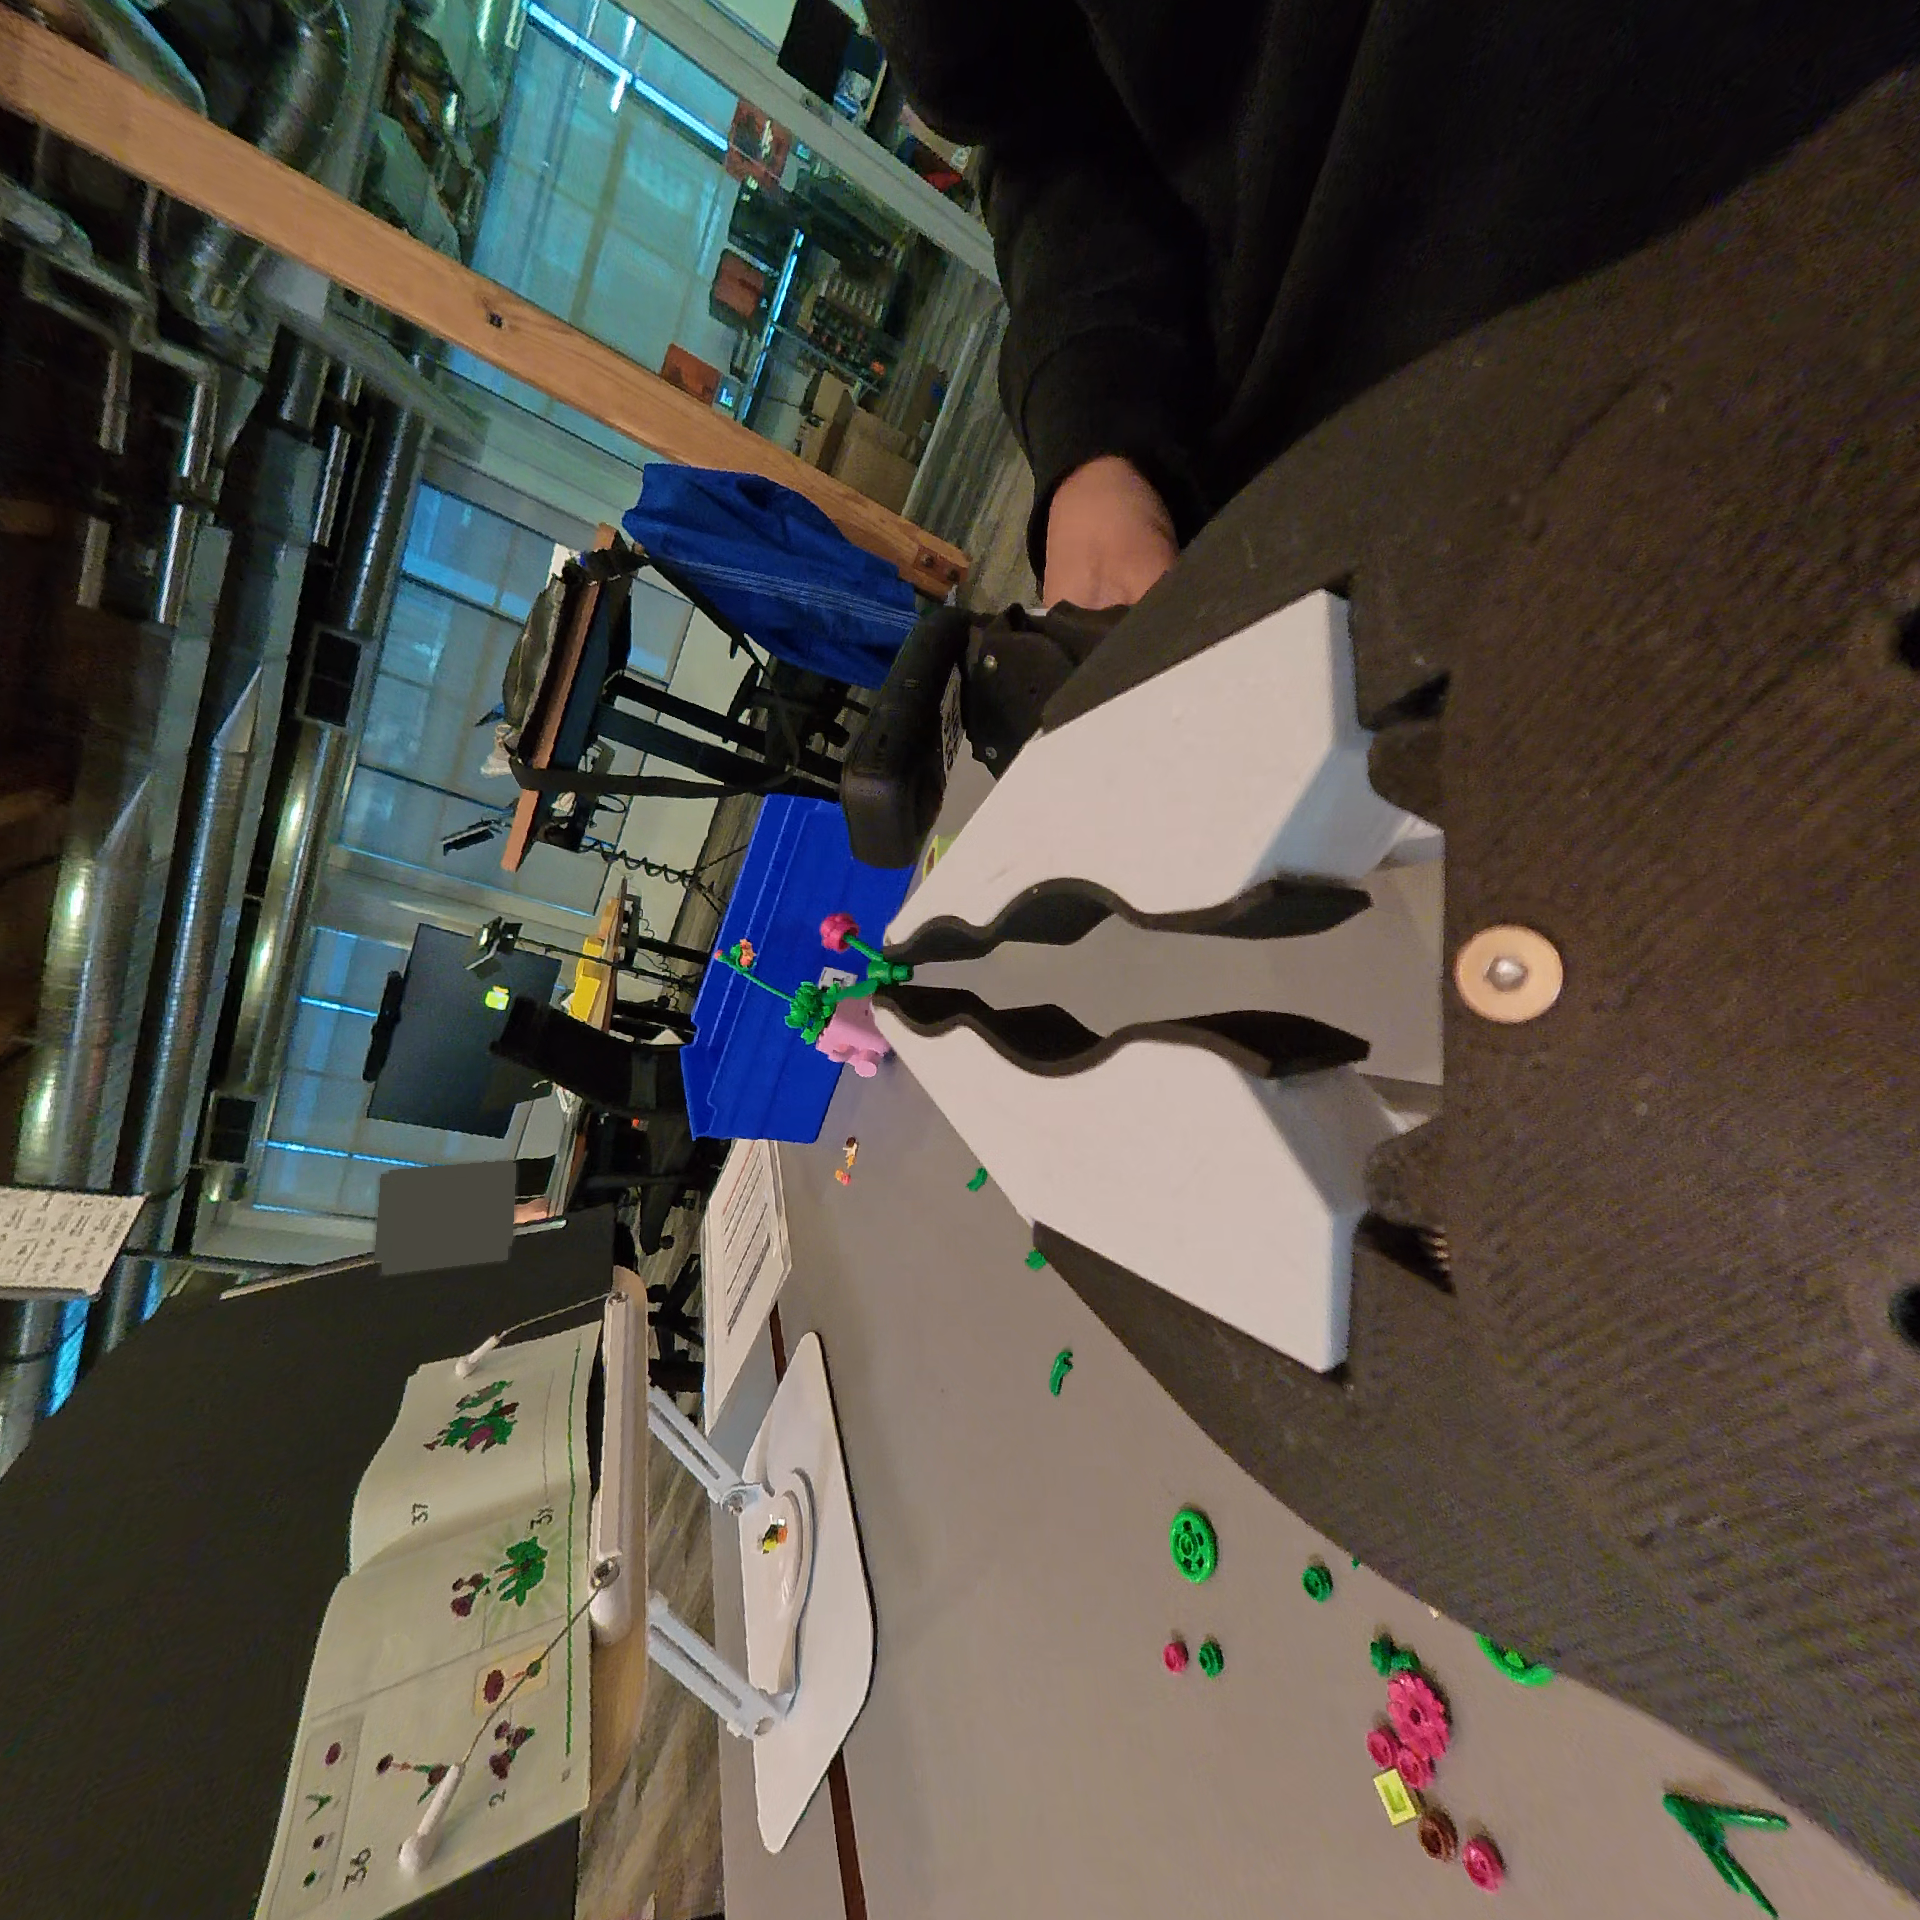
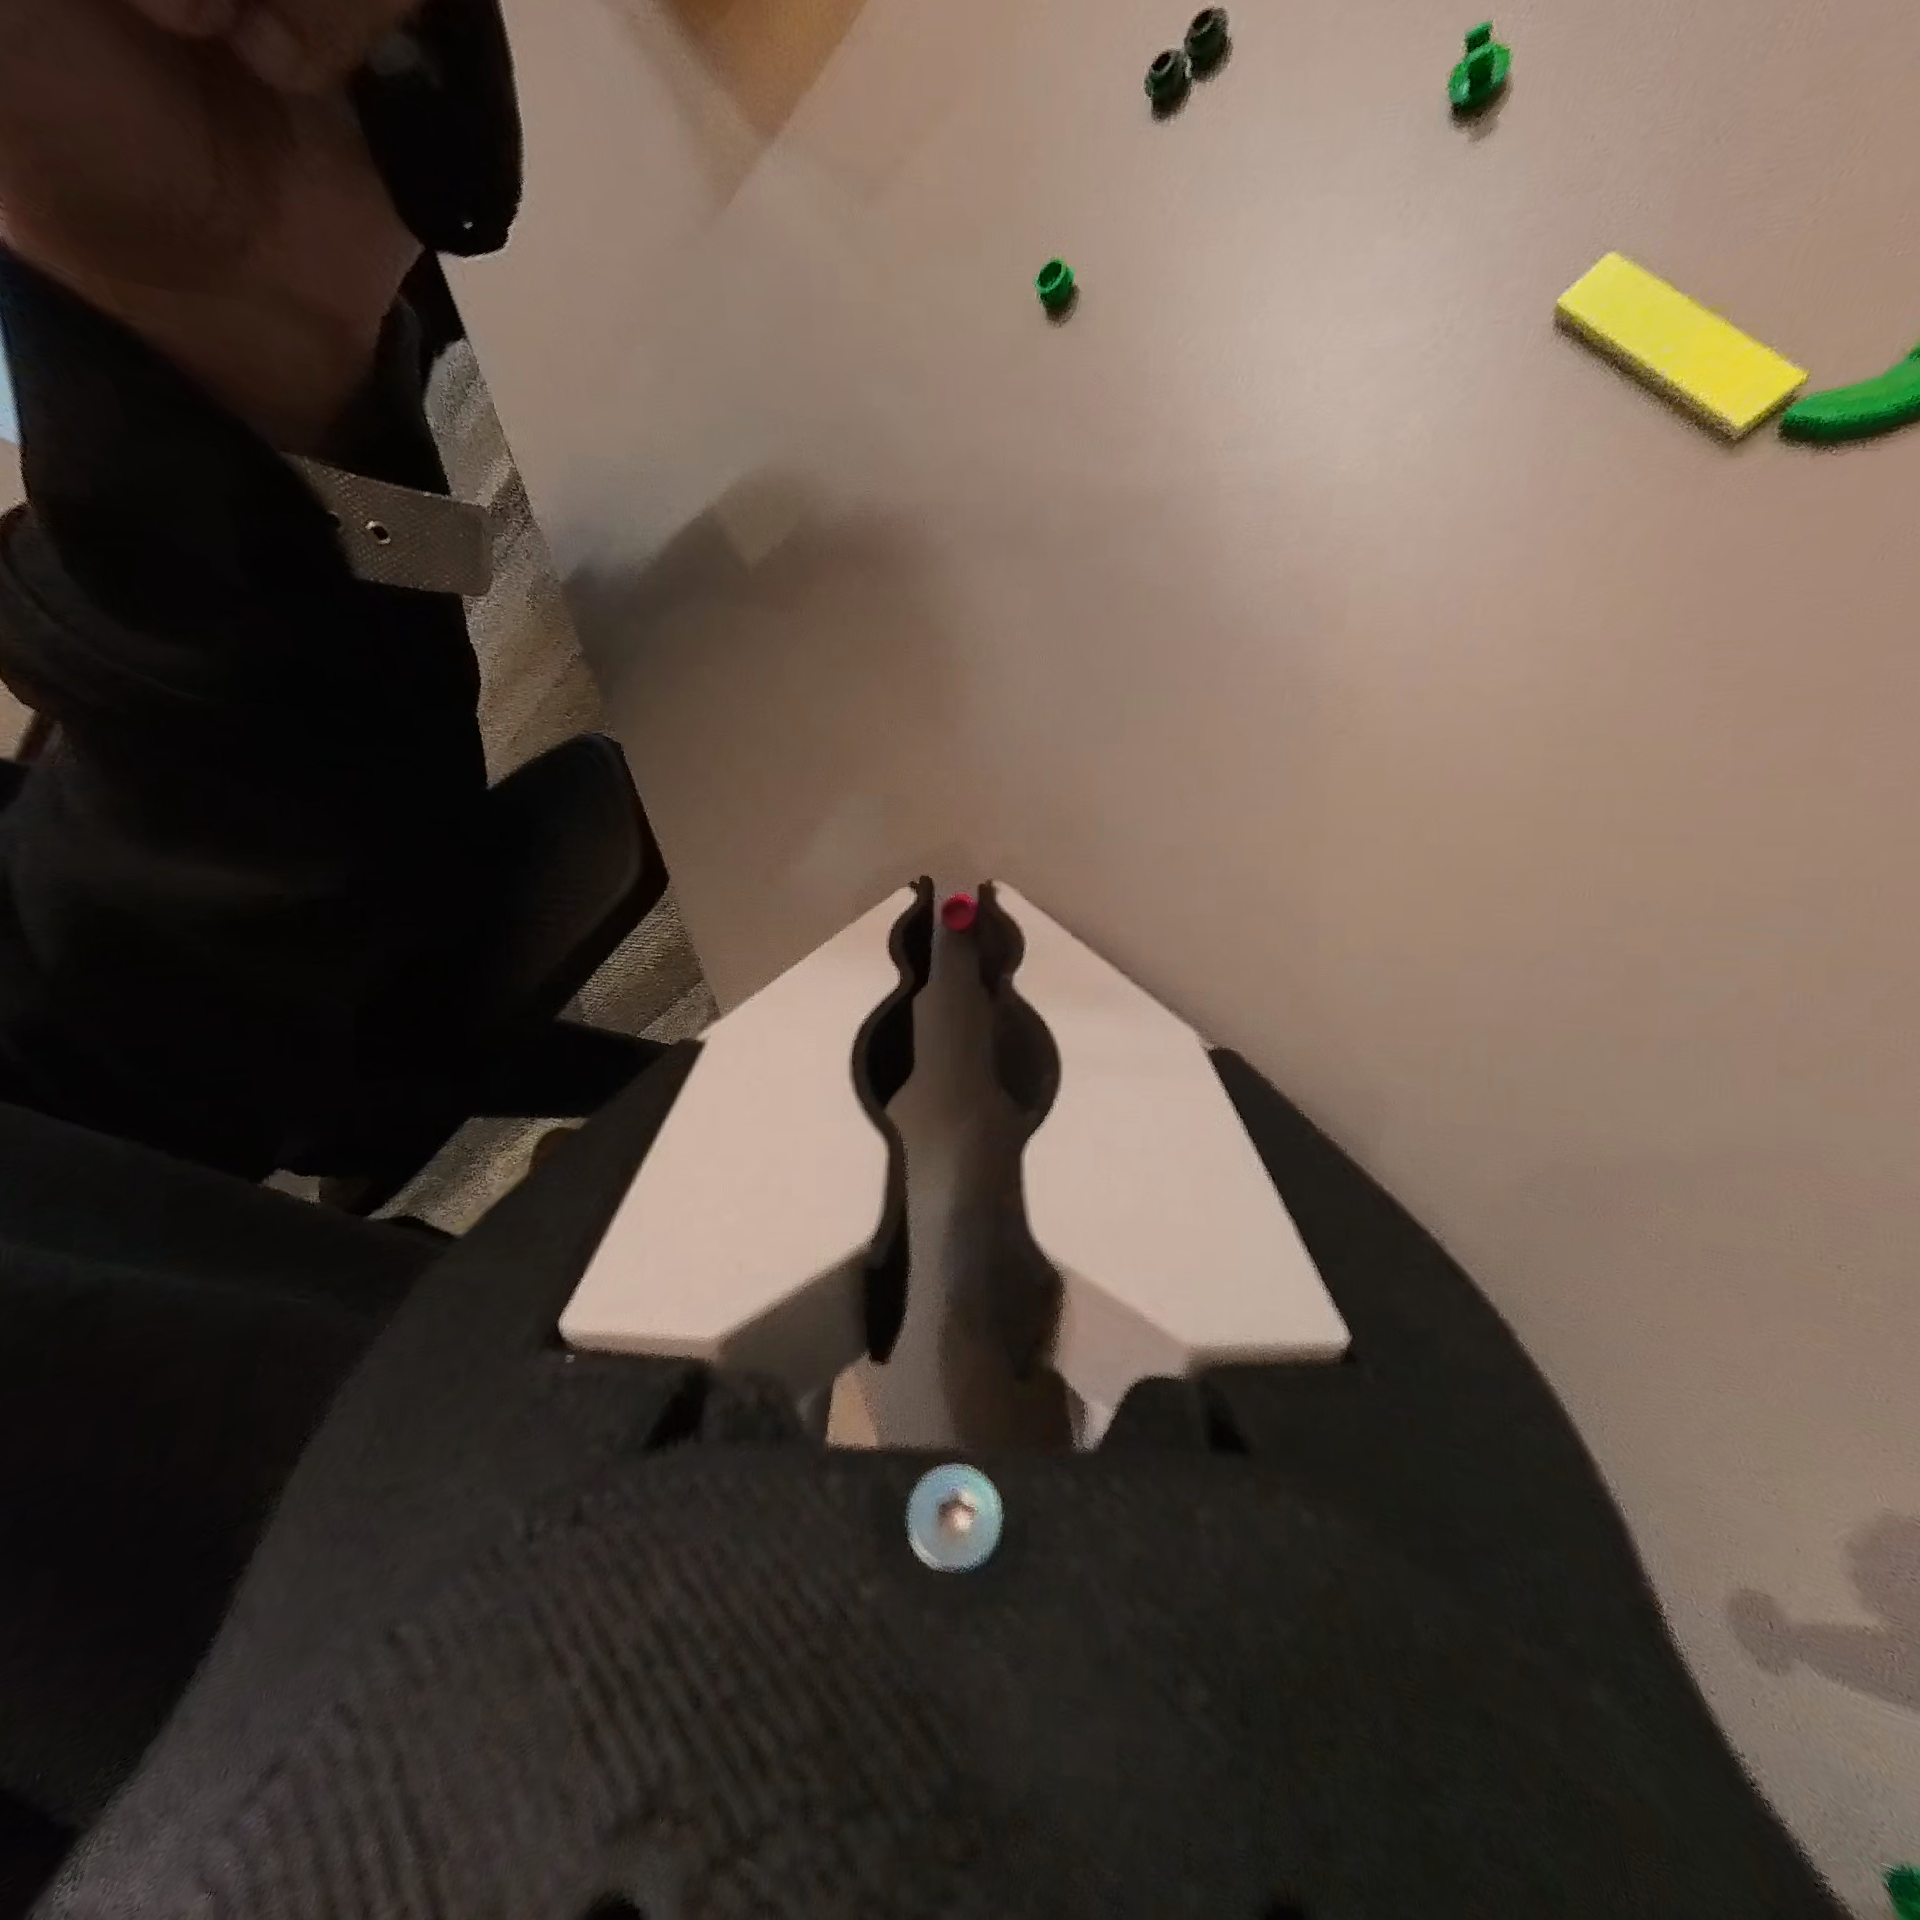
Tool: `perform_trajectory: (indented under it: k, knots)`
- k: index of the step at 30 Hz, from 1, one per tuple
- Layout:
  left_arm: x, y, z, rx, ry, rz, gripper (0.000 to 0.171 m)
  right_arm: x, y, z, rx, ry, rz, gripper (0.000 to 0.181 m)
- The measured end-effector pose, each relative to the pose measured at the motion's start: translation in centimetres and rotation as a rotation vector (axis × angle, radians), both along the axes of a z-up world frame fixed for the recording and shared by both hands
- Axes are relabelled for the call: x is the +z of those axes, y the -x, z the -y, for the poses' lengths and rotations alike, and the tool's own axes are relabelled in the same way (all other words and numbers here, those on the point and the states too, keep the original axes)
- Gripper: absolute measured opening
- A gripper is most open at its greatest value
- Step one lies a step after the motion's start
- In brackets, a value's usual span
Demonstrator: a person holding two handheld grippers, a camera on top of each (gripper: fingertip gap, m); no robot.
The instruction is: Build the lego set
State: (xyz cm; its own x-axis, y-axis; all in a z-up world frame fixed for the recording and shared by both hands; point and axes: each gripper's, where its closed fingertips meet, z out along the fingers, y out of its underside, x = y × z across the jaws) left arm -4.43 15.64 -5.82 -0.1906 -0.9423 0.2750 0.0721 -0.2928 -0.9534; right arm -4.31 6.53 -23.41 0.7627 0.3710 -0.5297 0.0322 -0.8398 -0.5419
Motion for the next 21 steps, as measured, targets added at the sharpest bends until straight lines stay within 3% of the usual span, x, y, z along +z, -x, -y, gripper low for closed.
perform_trajectory:
  k: [3, 5, 9, 14, 21]
  knots:
    - [-0.1, 0.1, -0.1, 0.003, 0.000, 0.002, 0.002, 0.6, -0.4, -0.3, -0.001, -0.070, 0.040, 0.026]
    - [-0.1, 0.1, -0.2, 0.004, -0.001, 0.002, 0.001, 1.0, -0.9, -0.4, 0.007, -0.128, 0.097, 0.028]
    - [0.0, 0.2, -0.2, 0.008, -0.004, 0.010, 0.001, 2.1, -2.1, -0.4, 0.072, -0.321, 0.354, 0.021]
    - [-0.1, -0.1, -0.1, 0.006, -0.004, 0.007, 0.002, 1.5, -0.2, 0.9, 0.287, -0.518, 0.665, 0.004]
    - [0.0, -0.2, 0.1, 0.000, -0.007, 0.010, 0.002, 0.3, 0.8, 1.1, 0.295, -0.456, 0.602, 0.015]
